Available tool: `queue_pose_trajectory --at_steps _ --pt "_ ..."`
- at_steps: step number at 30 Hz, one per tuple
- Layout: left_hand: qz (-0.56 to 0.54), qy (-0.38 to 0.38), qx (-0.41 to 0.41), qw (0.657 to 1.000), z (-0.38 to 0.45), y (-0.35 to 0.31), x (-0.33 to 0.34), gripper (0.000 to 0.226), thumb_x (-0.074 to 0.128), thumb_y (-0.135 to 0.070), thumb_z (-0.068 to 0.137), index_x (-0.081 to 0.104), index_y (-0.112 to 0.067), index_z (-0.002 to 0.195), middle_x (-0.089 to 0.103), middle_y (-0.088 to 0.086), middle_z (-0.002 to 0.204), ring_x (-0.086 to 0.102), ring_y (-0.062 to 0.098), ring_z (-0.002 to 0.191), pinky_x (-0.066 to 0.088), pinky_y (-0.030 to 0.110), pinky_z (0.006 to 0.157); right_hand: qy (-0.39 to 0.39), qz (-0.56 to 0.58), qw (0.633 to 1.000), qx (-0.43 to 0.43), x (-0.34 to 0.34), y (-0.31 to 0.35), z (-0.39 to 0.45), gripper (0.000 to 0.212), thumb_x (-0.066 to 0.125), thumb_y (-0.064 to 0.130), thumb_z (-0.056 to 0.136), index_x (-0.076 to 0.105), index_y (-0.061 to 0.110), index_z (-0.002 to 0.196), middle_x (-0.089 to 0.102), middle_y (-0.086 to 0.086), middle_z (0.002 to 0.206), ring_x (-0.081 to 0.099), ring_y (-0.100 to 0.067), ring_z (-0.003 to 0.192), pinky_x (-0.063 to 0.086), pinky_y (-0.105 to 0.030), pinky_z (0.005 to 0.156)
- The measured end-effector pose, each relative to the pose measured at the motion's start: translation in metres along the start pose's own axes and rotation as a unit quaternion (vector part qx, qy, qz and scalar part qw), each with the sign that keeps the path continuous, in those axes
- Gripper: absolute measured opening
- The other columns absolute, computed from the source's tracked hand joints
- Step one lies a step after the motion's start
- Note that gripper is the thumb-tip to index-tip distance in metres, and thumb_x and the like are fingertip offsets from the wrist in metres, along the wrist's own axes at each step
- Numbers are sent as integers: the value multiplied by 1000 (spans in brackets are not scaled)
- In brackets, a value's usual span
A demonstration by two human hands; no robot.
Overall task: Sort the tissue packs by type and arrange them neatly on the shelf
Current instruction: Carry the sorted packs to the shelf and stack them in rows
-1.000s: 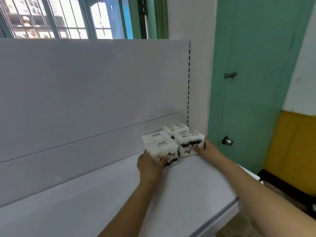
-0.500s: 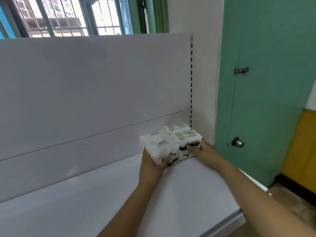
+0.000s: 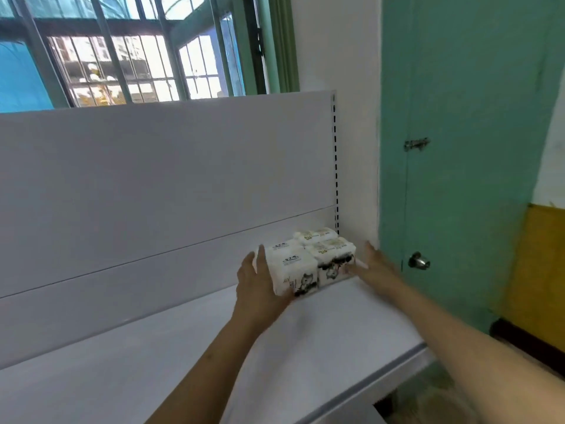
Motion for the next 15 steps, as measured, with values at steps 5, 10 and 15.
queue_pose_trajectory --at_steps 5,10,15 --pt "-33 -30 127 991 -25 -75 12 75 59 -32 92 20 -20 155 27 5 156 26 23 143 31 41 115 -95 -49 994 12 -58 0 -55 70 47 49 98 24 14 153 26 -10 159 23 -29 147 19 -40 119" --pt "-75 86 248 962 -85 -142 54 66 52 -33 98 22 -18 155 29 5 158 30 21 143 31 34 113 -165 -57 984 44 -126 -18 -153 70 41 55 98 26 16 154 24 -9 161 21 -25 148 17 -37 121" --pt "-92 204 357 907 -184 -172 94 66 53 -36 97 27 -15 154 40 8 149 38 24 138 34 34 111 -225 -109 963 98 -149 -29 -313 59 41 42 103 30 10 152 31 -5 157 28 -19 145 22 -21 110"
Point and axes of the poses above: each hand's wrist, its own z-axis towards the middle knuckle, its own x-axis out of the palm, y = z × x, the point moved 2 cm from there along z, towards the middle knuckle
